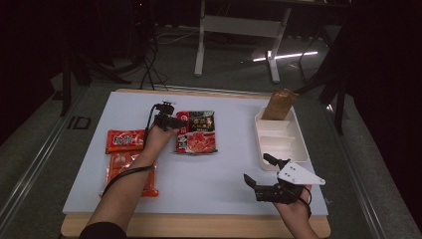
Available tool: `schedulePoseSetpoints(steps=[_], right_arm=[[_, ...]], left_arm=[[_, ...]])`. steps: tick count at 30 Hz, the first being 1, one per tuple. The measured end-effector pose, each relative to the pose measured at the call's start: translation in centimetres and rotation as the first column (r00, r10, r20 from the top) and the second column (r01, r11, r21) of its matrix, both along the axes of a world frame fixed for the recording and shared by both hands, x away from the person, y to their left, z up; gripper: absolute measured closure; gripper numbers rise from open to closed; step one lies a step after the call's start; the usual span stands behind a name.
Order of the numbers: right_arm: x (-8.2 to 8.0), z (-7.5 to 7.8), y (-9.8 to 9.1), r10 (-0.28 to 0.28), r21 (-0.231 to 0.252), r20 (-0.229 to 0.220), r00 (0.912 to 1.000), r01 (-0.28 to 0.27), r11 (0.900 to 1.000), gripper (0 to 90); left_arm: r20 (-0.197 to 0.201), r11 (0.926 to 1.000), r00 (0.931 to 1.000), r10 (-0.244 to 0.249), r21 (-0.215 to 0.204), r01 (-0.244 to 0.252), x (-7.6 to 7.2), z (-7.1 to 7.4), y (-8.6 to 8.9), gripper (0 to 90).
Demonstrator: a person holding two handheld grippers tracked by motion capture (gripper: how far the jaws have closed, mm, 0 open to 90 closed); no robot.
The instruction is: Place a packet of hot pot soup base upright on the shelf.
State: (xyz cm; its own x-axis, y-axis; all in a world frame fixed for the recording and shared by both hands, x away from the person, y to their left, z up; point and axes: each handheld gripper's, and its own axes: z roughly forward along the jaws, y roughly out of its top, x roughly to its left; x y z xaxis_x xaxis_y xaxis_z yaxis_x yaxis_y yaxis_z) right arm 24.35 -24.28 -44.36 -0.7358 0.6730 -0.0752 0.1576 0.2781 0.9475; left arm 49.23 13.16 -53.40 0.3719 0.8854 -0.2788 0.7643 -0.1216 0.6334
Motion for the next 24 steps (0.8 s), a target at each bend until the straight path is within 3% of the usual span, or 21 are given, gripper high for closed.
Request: schedulePoseSetpoints(steps=[3,9,13,18,22,24], right_arm=[[0.1,-0.1,0.1,0.005,-0.005,-0.005,1.0000,-0.005,1.0000,10.4],[0.1,-0.2,0.1,0.006,-0.012,-0.015,0.9999,-0.006,0.9999,13.1],[0.2,-0.3,0.1,0.008,-0.012,-0.013,0.9999,-0.008,0.9999,13.0],[0.3,-0.4,0.1,0.006,-0.018,-0.022,0.9997,-0.007,0.9998,13.1],[0.3,-0.4,0.2,0.008,-0.023,-0.021,0.9998,-0.008,0.9997,13.2],[0.3,-0.4,0.2,0.010,-0.023,-0.025,0.9996,-0.010,0.9997,13.2]], left_arm=[[-0.007,0.9999,0.9999,0.010,0.008,-0.010,0.4,-0.3,0.1,48.5],[-0.013,0.9993,0.9995,0.030,-0.020,-0.030,1.4,-0.7,-0.1,51.1],[-0.009,0.9959,0.9968,0.079,-0.043,-0.079,2.0,-1.1,-0.4,56.7],[0.010,0.9987,0.9988,0.049,0.013,-0.049,2.2,-1.0,-0.9,59.5],[0.018,0.9961,0.9994,0.031,0.083,-0.032,2.0,-0.8,-1.6,61.6],[0.018,0.9947,0.9991,0.038,0.095,-0.039,2.0,-0.7,-1.6,72.6]])
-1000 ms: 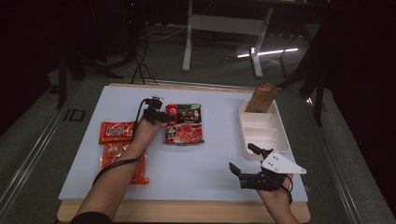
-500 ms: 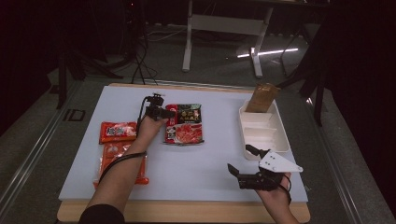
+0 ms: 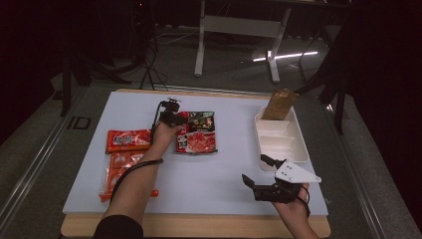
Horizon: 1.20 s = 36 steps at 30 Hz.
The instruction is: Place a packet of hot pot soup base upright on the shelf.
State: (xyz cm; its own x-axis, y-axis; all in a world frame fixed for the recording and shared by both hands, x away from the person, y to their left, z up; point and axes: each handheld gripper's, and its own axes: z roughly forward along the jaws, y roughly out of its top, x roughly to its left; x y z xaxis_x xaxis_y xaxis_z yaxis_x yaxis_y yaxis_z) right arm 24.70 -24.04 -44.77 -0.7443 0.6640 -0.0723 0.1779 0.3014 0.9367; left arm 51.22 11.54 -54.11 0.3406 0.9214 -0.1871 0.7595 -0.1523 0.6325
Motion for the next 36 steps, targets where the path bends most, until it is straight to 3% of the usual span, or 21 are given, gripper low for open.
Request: schedulePoseSetpoints(steps=[1,3,10,16,23,31,36], right_arm=[[0.0,0.0,0.0,0.000,-0.002,0.001,1.0000,0.000,1.0000,13.2],[0.0,0.0,0.0,-0.001,-0.004,-0.001,1.0000,0.001,1.0000,13.2],[0.2,0.0,-0.1,-0.005,0.006,-0.010,0.9999,0.005,1.0000,13.7],[0.2,0.2,-0.4,-0.027,0.027,-0.010,0.9996,0.027,0.9993,12.9],[0.3,0.4,-0.6,-0.030,0.038,-0.018,0.9994,0.030,0.9988,10.6],[0.0,0.9,-0.5,-0.030,0.044,0.005,0.9995,0.030,0.9986,10.7],[-0.1,1.4,-0.9,-0.046,0.073,0.022,0.9987,0.044,0.9963,10.7]], left_arm=[[-0.004,1.0000,1.0000,-0.004,0.006,0.004,0.0,0.0,0.1,78.7],[-0.016,1.0000,0.9999,0.004,-0.003,-0.004,0.2,0.1,0.1,82.2],[-0.016,0.9999,0.9998,0.009,0.010,-0.009,0.1,0.9,-0.3,87.7],[0.022,0.9998,0.9997,-0.013,0.013,0.013,-0.6,2.2,-0.3,88.3],[0.071,0.9992,0.9972,-0.023,-0.030,0.025,-1.8,4.0,-0.1,88.6],[0.161,0.9974,0.9851,-0.060,-0.029,0.065,-3.5,6.7,-1.1,88.9],[0.200,0.9945,0.9767,-0.077,-0.054,0.090,-4.5,7.9,-1.5,88.9]])
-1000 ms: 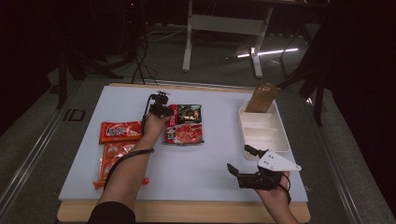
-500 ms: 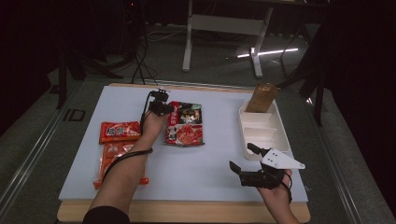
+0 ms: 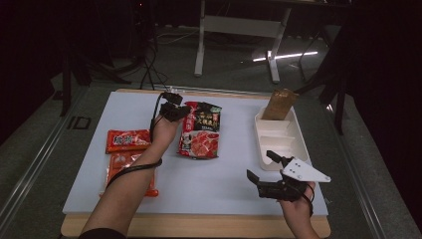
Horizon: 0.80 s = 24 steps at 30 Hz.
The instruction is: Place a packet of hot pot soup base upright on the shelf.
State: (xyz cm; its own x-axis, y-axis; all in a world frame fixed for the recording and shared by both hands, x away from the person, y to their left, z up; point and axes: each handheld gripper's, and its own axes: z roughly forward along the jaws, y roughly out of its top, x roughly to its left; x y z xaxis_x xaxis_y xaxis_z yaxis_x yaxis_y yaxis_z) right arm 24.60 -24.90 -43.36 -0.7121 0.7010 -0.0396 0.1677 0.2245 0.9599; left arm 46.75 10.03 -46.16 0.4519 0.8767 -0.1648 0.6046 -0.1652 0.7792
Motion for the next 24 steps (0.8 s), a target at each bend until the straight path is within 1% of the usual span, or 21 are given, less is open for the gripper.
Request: schedulePoseSetpoints(steps=[2,3,4,5,6,7,9,12,14,15,16,18,19,21,23,24], right_arm=[[0.1,0.1,-0.2,-0.014,0.001,0.005,0.9999,0.014,0.9999,10.7],[0.1,0.1,-0.3,-0.017,0.001,0.007,0.9998,0.017,0.9998,11.1],[0.2,0.1,-0.3,-0.020,-0.009,0.009,0.9998,0.020,0.9998,13.2],[0.2,0.2,-0.4,-0.026,-0.027,0.013,0.9996,0.026,0.9993,13.5],[0.3,0.1,-0.4,-0.023,-0.032,0.017,0.9996,0.024,0.9992,13.8],[0.4,0.1,-0.4,-0.015,-0.025,0.015,0.9998,0.015,0.9996,13.7],[0.4,0.2,-0.5,-0.013,-0.015,0.014,0.9998,0.013,0.9998,13.7],[0.5,0.4,-0.6,-0.022,-0.028,0.025,0.9994,0.022,0.9993,13.5],[0.6,0.7,-0.9,-0.031,-0.028,0.026,0.9992,0.032,0.9991,13.3],[0.7,0.8,-0.9,-0.035,-0.032,0.030,0.9990,0.036,0.9989,13.2],[0.7,0.8,-1.0,-0.037,-0.037,0.025,0.9990,0.038,0.9986,13.2],[0.8,1.0,-1.2,-0.038,-0.039,0.008,0.9992,0.039,0.9985,13.3],[0.7,1.1,-1.2,-0.043,-0.031,-0.001,0.9991,0.043,0.9986,13.2],[0.8,1.3,-1.3,-0.052,-0.026,-0.024,0.9984,0.051,0.9984,11.1],[0.9,1.4,-1.1,-0.056,-0.028,-0.039,0.9977,0.055,0.9981,10.4],[0.9,1.6,-0.9,-0.065,-0.033,-0.030,0.9974,0.064,0.9974,10.4]], left_arm=[[0.013,1.0000,0.9999,-0.010,0.003,0.009,-0.4,0.5,-0.2,88.8],[0.021,0.9998,0.9997,-0.013,-0.013,0.013,-0.6,0.7,-0.3,88.9],[0.029,0.9997,0.9994,-0.020,-0.015,0.021,-0.8,0.9,-0.4,88.9],[0.040,0.9996,0.9989,-0.023,-0.017,0.023,-1.1,1.1,-0.6,88.9],[0.047,0.9991,0.9984,-0.030,-0.030,0.032,-1.3,1.3,-0.7,88.8],[0.054,0.9985,0.9978,-0.039,-0.035,0.041,-1.6,1.6,-0.8,88.8],[0.076,0.9971,0.9955,-0.057,-0.045,0.061,-2.1,2.1,-1.1,88.8],[0.100,0.9935,0.9911,-0.088,-0.063,0.095,-3.0,2.9,-1.5,88.8],[0.120,0.9892,0.9866,-0.111,-0.083,0.121,-3.6,3.5,-1.7,88.7],[0.132,0.9874,0.9836,-0.123,-0.084,0.134,-4.0,3.8,-1.8,88.7],[0.140,0.9850,0.9805,-0.137,-0.085,0.150,-4.4,4.1,-1.8,88.7],[0.157,0.9823,0.9764,-0.148,-0.091,0.164,-4.9,4.5,-1.8,88.7],[0.158,0.9787,0.9753,-0.154,-0.111,0.173,-5.2,4.7,-1.7,88.7],[0.170,0.9722,0.9713,-0.167,-0.136,0.191,-5.7,5.0,-1.5,88.7],[0.188,0.9614,0.9644,-0.186,-0.167,0.218,-6.2,5.3,-1.4,88.6],[0.192,0.9578,0.9628,-0.191,-0.179,0.225,-6.5,5.5,-1.3,88.5]])
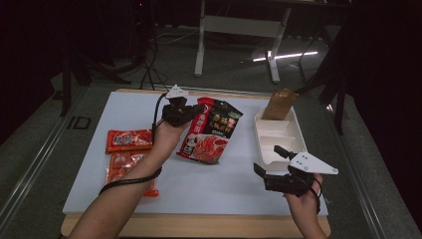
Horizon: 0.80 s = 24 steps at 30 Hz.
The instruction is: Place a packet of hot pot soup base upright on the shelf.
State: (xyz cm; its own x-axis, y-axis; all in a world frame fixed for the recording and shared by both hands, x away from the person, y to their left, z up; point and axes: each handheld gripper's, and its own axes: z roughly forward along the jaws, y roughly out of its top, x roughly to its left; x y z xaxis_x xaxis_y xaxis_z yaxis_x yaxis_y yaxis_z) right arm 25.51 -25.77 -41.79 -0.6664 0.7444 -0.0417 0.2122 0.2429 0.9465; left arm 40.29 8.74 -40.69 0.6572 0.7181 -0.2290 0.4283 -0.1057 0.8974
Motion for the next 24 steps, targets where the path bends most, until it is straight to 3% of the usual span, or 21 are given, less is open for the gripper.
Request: schedulePoseSetpoints(steps=[2,10,17,20,24], right_arm=[[0.1,0.3,0.2,0.020,0.013,-0.014,0.9997,-0.020,0.9997,9.9],[1.5,0.9,0.8,0.022,0.013,-0.048,0.9986,-0.021,0.9997,16.2],[3.2,2.2,1.2,0.008,0.027,-0.048,0.9988,-0.007,0.9996,23.4],[3.9,2.5,1.4,0.009,0.041,-0.055,0.9984,-0.007,0.9991,25.0],[4.7,2.7,1.5,0.019,0.059,-0.081,0.9966,-0.014,0.9982,29.2]], left_arm=[[0.006,0.9991,0.9996,-0.026,-0.034,0.027,-0.5,0.2,0.1,88.5],[0.038,0.9919,0.9933,-0.109,-0.062,0.111,-2.3,0.9,-0.6,88.4],[0.047,0.9782,0.9853,-0.164,-0.122,0.169,-3.5,0.8,-1.0,88.5],[0.059,0.9694,0.9814,-0.182,-0.156,0.190,-4.1,1.0,-1.0,88.5],[0.077,0.9433,0.9671,-0.243,-0.214,0.254,-4.4,1.0,-0.9,88.3]])
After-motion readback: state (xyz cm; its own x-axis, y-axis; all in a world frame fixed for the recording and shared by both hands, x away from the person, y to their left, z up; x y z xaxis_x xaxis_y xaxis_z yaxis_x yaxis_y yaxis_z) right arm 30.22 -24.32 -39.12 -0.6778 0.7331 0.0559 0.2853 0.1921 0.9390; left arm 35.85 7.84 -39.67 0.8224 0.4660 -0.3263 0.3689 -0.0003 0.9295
